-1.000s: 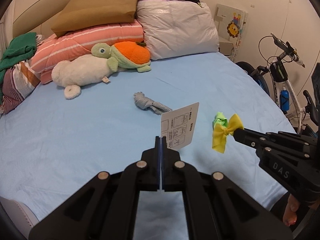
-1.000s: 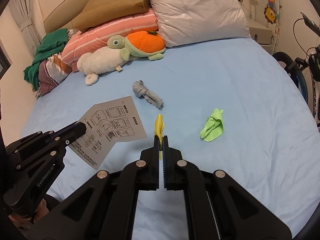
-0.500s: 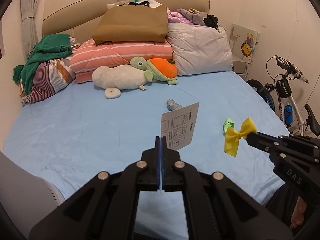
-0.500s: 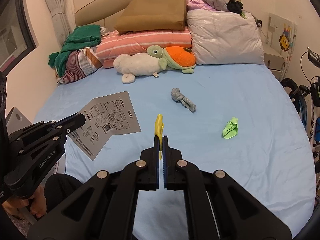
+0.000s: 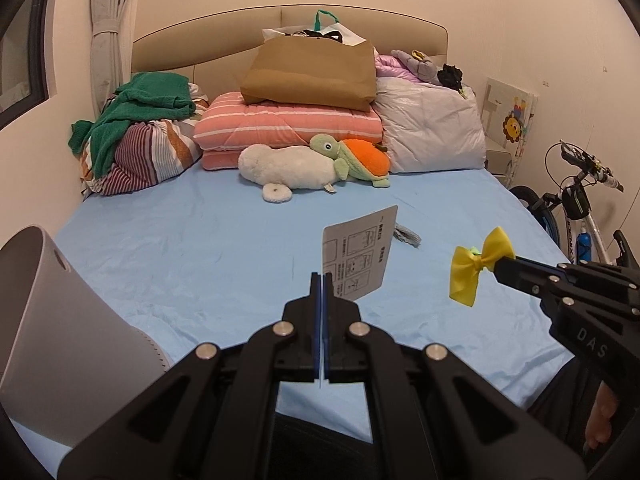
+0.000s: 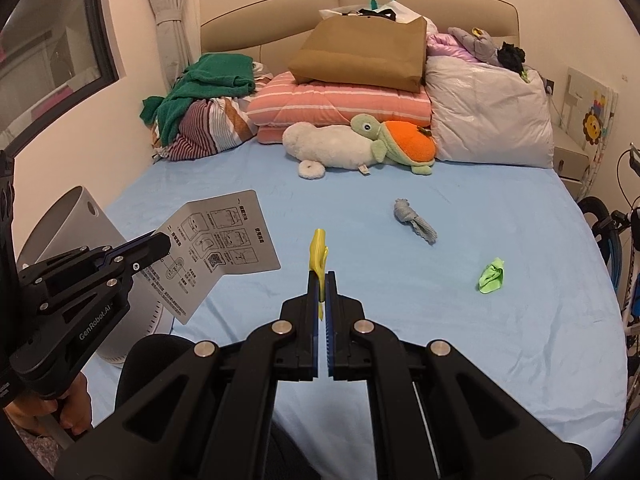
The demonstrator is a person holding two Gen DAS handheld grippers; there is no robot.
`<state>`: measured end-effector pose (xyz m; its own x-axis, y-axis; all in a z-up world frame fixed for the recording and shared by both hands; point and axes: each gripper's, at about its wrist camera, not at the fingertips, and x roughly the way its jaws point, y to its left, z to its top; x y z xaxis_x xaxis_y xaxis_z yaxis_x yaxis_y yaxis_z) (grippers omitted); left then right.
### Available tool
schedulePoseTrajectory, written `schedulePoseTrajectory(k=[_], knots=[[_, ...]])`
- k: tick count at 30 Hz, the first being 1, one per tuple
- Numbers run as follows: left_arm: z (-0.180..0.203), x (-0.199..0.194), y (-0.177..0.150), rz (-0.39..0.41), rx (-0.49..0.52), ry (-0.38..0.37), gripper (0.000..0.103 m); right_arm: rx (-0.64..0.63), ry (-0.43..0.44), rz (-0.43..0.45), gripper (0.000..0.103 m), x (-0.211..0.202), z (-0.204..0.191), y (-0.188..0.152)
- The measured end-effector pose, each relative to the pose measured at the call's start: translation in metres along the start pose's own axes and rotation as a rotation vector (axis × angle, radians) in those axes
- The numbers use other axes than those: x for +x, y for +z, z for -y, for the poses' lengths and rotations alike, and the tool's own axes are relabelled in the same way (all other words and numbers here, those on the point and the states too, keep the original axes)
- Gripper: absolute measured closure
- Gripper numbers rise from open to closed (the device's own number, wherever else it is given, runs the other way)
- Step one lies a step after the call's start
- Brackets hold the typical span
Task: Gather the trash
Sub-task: 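Lift the card and bow and carry them toward the grey bin, then open both tools over the grey bin to drop the card and bow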
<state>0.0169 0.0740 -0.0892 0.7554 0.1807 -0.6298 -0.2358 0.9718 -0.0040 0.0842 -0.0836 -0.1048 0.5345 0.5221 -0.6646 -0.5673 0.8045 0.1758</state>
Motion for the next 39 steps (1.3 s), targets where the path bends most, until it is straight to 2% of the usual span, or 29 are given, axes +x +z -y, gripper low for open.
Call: schedulePoseTrajectory(k=[10, 26, 31, 39], knots=[[-0.053, -0.062, 0.0, 0.074, -0.078, 0.11, 0.102, -0.086, 0.121, 0.03, 0.101, -0.017, -0.058, 0.009], [-0.163, -0.17, 0.009, 0.201, -0.206, 0.377, 0.102, -0.29, 0.378, 0.093, 0.101, -0.033, -0.183, 0.054], [-0.191, -0.189, 0.006, 0.217, -0.234, 0.45, 0.102, -0.347, 0.465, 0.105, 0.101, -0.035, -0.224, 0.068], [-0.225, -0.2, 0.002, 0.211, -0.272, 0.506, 0.102, -0.419, 0.564, 0.086, 0.101, -0.028, -0.279, 0.08]])
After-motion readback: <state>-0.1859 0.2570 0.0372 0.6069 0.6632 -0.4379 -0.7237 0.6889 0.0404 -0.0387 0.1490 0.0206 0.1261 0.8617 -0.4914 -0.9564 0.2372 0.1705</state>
